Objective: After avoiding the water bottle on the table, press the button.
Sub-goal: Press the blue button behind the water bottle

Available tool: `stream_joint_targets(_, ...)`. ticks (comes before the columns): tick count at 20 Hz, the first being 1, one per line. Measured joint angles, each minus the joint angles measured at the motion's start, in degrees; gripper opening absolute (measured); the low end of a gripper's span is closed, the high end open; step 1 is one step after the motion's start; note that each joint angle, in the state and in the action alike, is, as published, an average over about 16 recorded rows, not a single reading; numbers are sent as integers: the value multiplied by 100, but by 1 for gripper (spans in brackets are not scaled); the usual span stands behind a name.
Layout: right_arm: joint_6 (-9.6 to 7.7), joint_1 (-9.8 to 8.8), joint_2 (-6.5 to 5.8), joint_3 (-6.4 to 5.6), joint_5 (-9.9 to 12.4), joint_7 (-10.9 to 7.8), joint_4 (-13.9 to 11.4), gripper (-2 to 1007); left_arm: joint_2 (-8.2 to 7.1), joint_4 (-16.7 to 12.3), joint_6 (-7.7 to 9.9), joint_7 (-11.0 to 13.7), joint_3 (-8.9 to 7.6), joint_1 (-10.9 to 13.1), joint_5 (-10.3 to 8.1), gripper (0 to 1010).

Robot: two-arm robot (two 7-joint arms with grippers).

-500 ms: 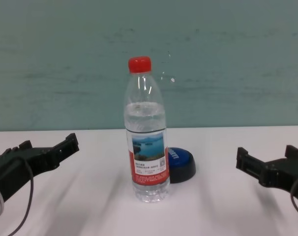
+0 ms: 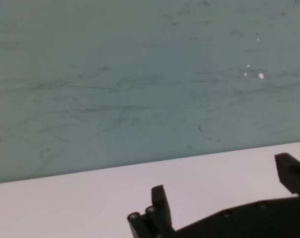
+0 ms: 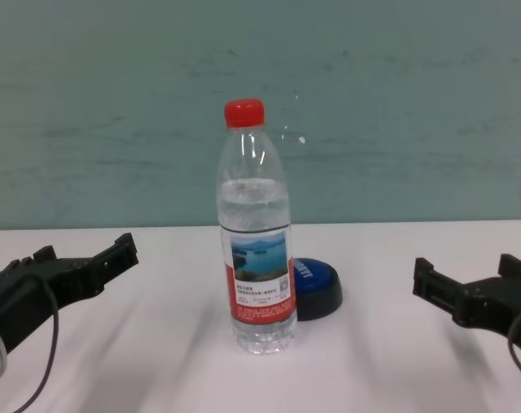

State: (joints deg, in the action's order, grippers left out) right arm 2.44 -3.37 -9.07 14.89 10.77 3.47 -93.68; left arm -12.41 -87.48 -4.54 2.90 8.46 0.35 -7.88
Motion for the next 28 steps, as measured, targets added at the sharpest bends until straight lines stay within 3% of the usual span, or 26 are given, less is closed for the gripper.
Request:
stream_joint_targets(22,0,0,0,0,0,0,0,1004,-2,-13,10,-5,-3,10,11,1000)
stream_joint_targets(28,0,0,0,0,0,0,0,1004,-33,-292,157,-66,-48,222,147,1000)
